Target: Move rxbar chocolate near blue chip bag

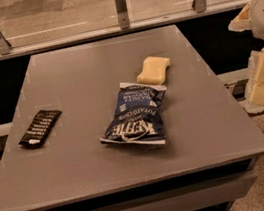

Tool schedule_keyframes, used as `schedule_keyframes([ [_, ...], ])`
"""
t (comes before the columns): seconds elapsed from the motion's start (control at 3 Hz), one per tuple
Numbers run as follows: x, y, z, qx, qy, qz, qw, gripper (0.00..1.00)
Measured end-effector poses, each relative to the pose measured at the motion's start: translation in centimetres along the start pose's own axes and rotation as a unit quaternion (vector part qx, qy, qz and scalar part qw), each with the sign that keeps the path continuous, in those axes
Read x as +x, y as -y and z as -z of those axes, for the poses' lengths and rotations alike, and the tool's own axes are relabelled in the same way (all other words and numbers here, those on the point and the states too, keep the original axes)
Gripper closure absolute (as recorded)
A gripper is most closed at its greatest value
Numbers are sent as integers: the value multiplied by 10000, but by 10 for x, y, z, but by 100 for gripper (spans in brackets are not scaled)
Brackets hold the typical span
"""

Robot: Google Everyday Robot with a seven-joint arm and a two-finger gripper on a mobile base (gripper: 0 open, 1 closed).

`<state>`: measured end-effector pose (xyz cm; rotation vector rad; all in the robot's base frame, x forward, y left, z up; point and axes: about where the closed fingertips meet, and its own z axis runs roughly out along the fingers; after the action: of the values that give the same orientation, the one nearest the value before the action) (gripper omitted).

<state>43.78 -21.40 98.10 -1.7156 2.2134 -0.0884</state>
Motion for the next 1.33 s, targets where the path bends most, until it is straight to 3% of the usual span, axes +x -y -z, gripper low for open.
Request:
schedule_keyframes([
  [0.33, -16, -10, 5, 35, 210, 91, 9997, 0],
  [0.67, -16, -10, 5, 36, 210, 91, 9997, 0],
  [1.0, -15, -13, -5, -317, 191, 322, 9988, 0],
  [1.33, -27, -33, -12, -793, 137, 903, 9927, 0],
])
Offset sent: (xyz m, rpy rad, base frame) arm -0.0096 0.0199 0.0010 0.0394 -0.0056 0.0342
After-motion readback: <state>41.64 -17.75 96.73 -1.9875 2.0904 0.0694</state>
